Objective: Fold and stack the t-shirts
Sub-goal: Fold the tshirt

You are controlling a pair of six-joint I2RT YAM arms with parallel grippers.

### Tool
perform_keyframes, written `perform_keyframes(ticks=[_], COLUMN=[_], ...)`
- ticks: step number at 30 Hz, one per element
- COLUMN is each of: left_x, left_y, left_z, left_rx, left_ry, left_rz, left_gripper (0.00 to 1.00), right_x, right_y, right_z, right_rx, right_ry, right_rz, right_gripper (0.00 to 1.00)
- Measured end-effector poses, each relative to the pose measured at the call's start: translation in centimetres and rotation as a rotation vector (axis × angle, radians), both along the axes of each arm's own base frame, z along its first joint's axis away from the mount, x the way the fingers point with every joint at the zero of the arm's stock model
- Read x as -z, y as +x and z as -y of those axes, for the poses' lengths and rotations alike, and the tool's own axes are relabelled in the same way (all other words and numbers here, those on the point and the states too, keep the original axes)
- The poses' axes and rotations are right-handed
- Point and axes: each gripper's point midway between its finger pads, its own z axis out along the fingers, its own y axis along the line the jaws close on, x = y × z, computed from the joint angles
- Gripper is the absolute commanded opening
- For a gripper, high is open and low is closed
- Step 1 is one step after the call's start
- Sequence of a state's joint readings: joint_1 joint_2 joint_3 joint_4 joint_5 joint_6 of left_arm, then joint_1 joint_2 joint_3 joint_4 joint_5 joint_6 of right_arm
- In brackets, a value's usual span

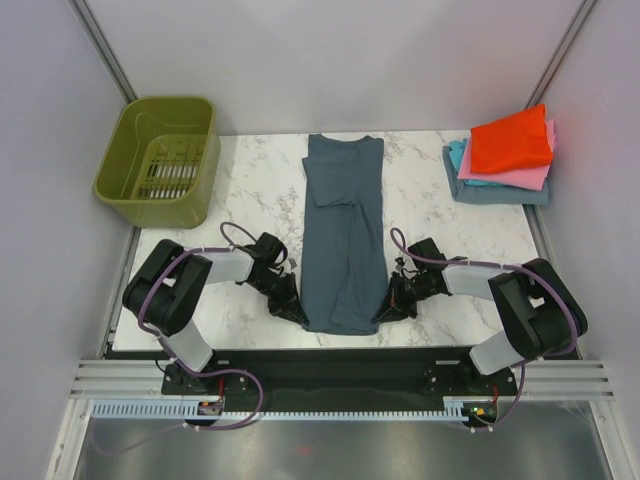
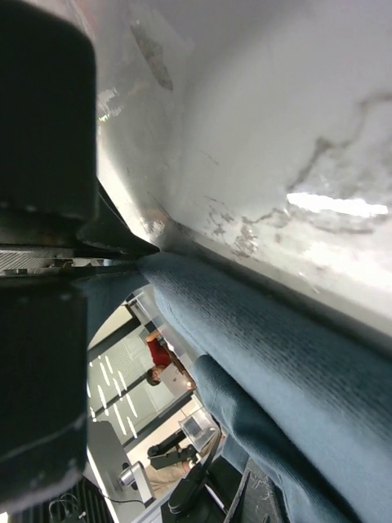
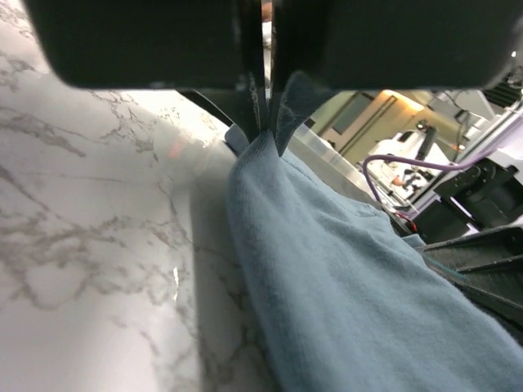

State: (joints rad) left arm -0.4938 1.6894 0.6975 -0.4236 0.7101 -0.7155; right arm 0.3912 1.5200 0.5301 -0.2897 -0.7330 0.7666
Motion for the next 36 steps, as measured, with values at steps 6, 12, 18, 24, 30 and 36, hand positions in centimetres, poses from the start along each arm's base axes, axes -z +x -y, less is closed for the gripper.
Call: perform_keyframes(ticks=[6,12,18,24,30,36], left_x=[-0.6,-4.6,-9.7,-12.0,-11.7,-10.6], left_y=[0.3,4.0,9.5,16.3,23.9,29.3], left_z=[0.1,1.3,1.6,0.9,1.5,2.3], left_rx=[0.006,0.046,0.033,-0.017,-0.028,-0.021], left_ry=[0.001,-0.046,-0.095,-0.08,-0.06,-0.043], left_rz=[0.023,0.212,0.417,0.517,0.582,0.639], left_gripper=[0.02,0.02,0.02,0.02,0.02,0.02], right_x=[-0.6,-4.0,-8.3,-11.0,-10.9,-9.5], right_y=[0.3,2.7,7.7,14.8,21.6,27.8], right_z=[0.0,-0.6,-0.3,0.9,1.7,2.0], right_rx=[-0.007,-0.033,-0.01,0.067,0.122,0.143], right_ry=[0.007,0.049,0.072,0.067,0.059,0.049], right_rz=[0.04,0.181,0.344,0.439,0.486,0.521], right_gripper=[0.0,0.0,0.0,0.0,0.0,0.0])
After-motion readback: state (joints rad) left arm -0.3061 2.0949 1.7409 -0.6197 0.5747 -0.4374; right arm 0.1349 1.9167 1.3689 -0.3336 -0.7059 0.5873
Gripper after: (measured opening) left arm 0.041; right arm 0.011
